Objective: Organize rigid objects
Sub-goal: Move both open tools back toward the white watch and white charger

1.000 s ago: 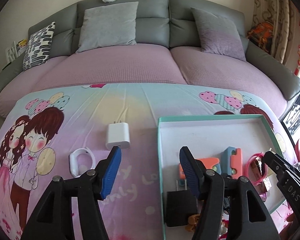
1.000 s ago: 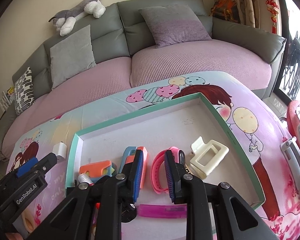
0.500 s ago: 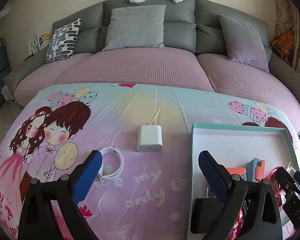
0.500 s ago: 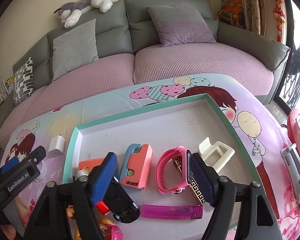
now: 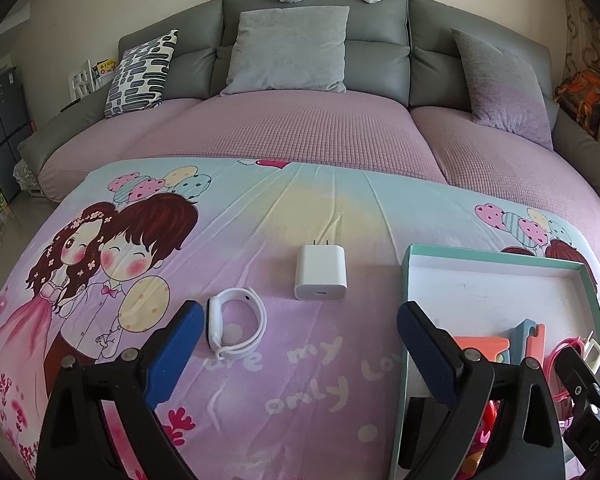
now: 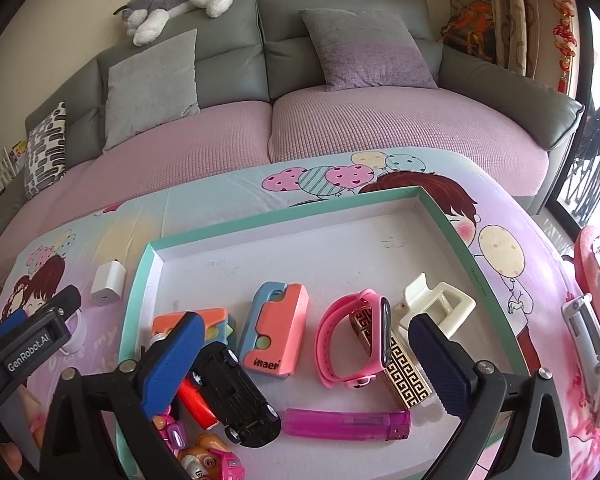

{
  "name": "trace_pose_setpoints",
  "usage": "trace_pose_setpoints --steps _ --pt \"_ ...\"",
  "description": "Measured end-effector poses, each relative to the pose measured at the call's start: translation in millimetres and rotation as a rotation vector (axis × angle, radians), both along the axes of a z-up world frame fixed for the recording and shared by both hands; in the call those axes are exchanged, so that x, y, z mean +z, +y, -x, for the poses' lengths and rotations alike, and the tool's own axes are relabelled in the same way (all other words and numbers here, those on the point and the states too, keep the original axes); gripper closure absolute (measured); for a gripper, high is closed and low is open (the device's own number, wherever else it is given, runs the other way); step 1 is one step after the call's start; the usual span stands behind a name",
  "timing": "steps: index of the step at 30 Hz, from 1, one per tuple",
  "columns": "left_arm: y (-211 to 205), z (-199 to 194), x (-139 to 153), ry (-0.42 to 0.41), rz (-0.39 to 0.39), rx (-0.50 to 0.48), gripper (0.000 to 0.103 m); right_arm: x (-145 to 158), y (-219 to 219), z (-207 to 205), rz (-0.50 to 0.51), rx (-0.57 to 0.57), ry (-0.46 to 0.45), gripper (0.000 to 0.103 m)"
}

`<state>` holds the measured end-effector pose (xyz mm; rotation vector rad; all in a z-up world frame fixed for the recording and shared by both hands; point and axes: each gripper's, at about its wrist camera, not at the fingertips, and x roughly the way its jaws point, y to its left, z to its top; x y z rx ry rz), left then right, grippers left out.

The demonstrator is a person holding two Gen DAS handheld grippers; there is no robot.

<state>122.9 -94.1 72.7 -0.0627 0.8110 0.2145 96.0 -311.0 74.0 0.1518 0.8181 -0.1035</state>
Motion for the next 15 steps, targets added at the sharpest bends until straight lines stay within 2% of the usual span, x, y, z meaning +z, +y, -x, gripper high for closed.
trace_pose_setpoints --steps 4,10,15 --pt "6 1 1 -0.004 -0.012 0.013 0.006 2 3 0 -0.007 0.009 -0.008 0.0" --pt "26 2 -1 0.011 0.016 0.044 0.006 5 15 -2 -0.046 0.048 -0.018 0.0" --pt "42 4 -3 0.02 0.022 0.062 0.006 6 33 -3 -0.039 0.084 -0.02 0.0"
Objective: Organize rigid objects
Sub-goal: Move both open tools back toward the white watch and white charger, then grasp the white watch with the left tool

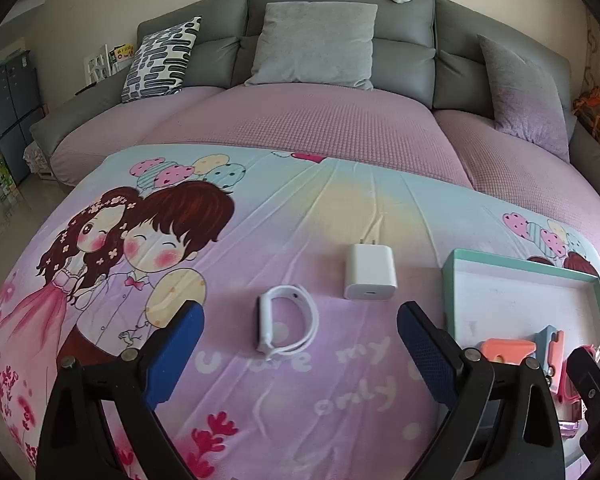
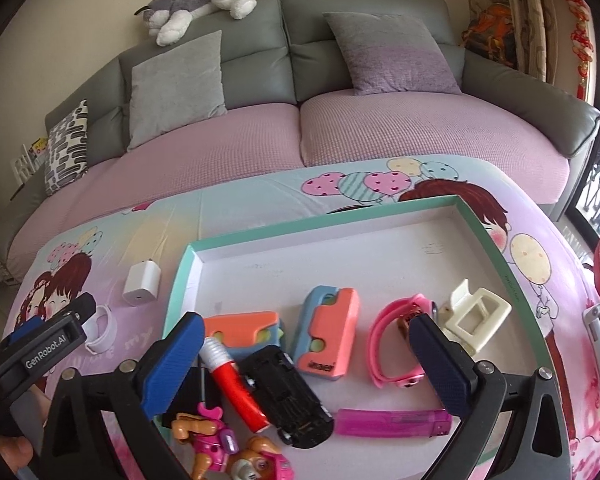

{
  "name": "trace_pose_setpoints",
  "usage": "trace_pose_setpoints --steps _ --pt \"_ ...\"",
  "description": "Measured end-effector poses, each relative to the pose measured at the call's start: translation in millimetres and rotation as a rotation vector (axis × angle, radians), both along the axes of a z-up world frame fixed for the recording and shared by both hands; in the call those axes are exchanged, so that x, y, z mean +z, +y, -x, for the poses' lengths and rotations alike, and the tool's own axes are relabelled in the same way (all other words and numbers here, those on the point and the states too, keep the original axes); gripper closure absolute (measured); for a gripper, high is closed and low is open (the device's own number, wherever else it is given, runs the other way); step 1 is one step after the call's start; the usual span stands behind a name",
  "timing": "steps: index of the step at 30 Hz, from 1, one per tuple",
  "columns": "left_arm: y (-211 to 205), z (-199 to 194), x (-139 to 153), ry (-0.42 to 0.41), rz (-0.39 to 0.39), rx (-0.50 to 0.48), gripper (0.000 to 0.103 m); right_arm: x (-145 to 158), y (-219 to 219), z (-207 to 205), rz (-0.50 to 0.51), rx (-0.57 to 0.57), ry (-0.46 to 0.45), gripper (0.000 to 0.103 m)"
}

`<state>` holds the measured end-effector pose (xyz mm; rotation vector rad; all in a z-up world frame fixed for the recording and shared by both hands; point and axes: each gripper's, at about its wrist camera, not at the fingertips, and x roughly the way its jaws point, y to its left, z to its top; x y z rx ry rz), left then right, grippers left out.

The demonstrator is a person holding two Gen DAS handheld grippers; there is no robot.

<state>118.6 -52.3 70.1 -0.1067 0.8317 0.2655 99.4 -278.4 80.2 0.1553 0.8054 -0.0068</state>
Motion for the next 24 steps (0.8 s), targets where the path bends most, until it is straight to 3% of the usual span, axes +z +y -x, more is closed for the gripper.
trace_pose_setpoints --steps 14,24 --pt "74 7 -19 0.009 0.033 0.104 0.006 -12 70 -8 -0.026 0.119 0.008 0.0" --pt "62 -14 -46 0.051 0.097 -0.072 0.006 -21 86 -26 -0.065 0.127 0.014 0.0"
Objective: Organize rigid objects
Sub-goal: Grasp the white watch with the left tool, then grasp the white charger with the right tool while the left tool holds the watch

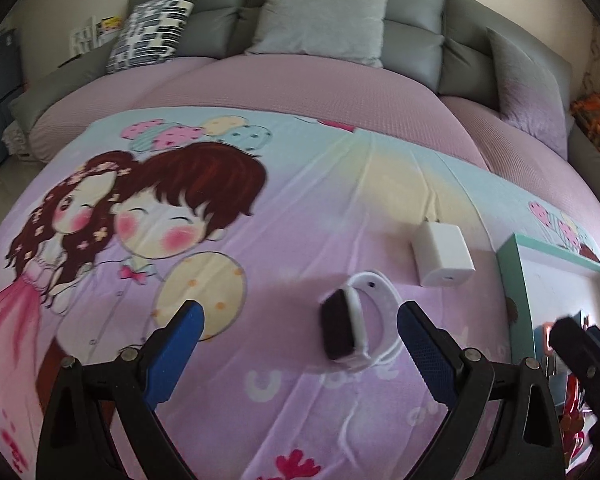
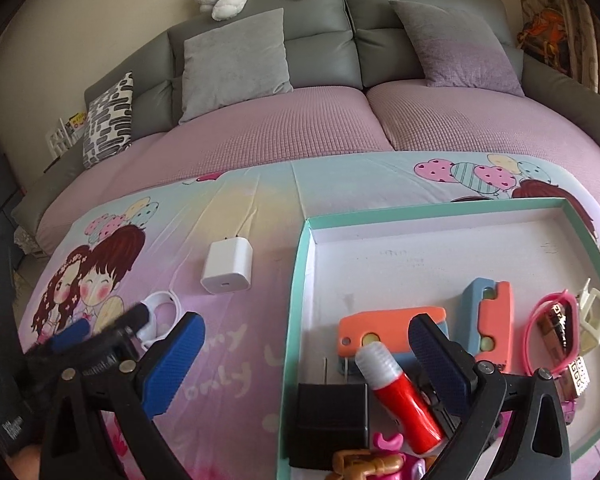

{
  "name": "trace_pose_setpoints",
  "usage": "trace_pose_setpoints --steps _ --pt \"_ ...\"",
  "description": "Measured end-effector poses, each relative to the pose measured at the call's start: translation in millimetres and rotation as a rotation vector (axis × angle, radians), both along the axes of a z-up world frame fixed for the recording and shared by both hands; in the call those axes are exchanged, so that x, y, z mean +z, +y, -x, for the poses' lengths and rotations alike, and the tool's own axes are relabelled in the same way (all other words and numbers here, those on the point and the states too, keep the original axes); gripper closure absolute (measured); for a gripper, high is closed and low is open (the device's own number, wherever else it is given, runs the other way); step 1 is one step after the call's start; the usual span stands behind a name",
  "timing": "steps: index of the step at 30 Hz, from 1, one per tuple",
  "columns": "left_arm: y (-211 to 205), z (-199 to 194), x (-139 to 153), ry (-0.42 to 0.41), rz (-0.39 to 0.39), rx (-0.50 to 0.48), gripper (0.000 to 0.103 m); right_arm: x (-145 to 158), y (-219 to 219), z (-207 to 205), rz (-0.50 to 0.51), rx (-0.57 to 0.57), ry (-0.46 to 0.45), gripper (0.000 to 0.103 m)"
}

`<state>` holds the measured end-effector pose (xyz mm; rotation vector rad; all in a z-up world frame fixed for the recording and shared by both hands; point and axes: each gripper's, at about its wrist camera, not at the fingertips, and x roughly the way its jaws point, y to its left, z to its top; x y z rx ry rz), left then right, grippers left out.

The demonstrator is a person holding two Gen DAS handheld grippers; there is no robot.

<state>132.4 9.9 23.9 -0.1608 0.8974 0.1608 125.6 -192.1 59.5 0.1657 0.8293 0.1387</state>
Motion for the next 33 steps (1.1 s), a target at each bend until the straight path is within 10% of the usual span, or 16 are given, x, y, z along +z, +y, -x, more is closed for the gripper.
trace_pose_setpoints --steps 10,16,23,33 --pt "-25 -16 -18 0.055 -0.051 -0.1 0.006 3 14 -25 0.013 0.017 -0.003 0.0" --pt "-13 -15 -18 0.057 -0.021 -0.086 0.028 -2 32 -40 0.003 0.073 0.028 0.003" --pt "-7 -12 -13 0.05 0.004 -0.109 0.049 -6 55 -52 0.026 0.14 0.039 0.018" --pt "10 -10 -9 0.052 0.02 -0.074 0.049 -24 84 -70 0.046 0.214 0.087 0.042"
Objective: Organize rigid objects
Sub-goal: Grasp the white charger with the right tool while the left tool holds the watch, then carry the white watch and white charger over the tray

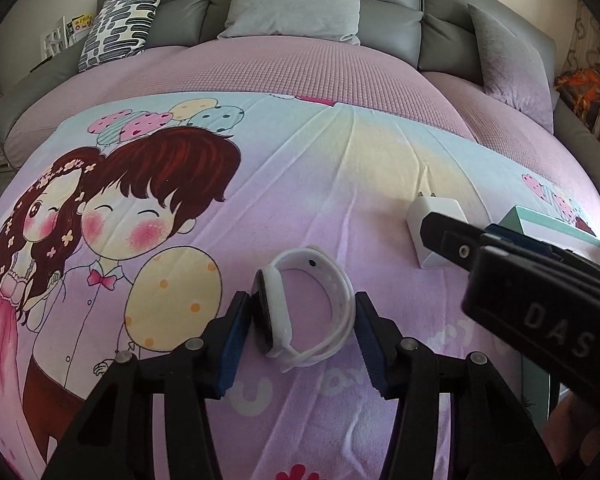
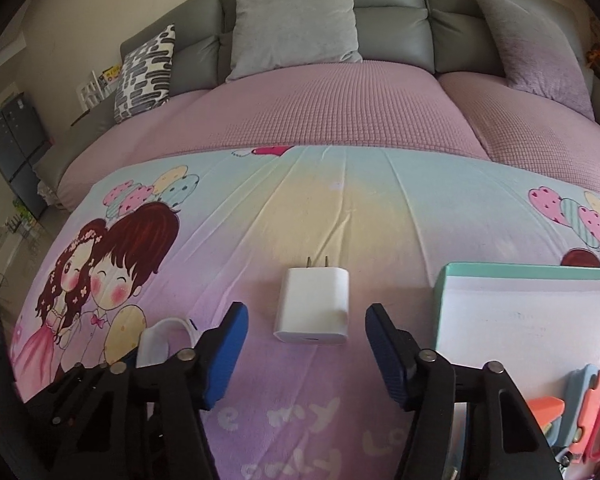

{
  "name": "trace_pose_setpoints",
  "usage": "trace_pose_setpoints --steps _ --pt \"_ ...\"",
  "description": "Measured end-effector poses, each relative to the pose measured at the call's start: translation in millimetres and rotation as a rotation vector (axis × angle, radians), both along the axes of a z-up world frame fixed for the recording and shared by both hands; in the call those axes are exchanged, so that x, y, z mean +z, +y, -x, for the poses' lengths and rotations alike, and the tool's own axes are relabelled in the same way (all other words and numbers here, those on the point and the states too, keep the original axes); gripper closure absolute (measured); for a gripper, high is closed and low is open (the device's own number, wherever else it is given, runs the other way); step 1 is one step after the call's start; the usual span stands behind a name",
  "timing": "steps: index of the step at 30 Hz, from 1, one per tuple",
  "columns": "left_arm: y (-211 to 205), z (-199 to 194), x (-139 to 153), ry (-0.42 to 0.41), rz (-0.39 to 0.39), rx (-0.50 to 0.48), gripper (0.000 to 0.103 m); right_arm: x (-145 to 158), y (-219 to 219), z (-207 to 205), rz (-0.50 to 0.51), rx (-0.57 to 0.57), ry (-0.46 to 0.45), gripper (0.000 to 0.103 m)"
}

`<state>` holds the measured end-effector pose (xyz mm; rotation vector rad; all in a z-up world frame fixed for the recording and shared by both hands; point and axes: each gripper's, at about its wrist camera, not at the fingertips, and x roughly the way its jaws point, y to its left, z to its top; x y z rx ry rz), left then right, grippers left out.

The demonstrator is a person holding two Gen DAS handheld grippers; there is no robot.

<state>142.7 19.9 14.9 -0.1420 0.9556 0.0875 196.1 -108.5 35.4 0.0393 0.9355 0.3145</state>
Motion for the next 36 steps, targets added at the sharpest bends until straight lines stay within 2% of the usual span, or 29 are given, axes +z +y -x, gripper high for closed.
trace_pose_setpoints --steps 5,8,15,26,36 --pt "5 1 0 0.0 0.004 0.016 0.049 -8 6 -5 0.041 -0.006 0.013 0.043" --pt "6 2 0 0.0 0.006 0.02 0.049 -12 8 -10 0.051 -0.009 0.029 0.05" --pt "6 2 1 0.001 0.01 0.024 0.05 -14 9 -15 0.079 -0.014 0.024 0.056" --pt "8 7 15 -0.027 0.037 0.048 0.051 -5 -3 4 -0.003 -0.033 0.027 0.056" --pt "-7 21 43 -0.061 0.004 0.031 0.051 36 -35 44 -0.086 -0.086 -0.045 0.057"
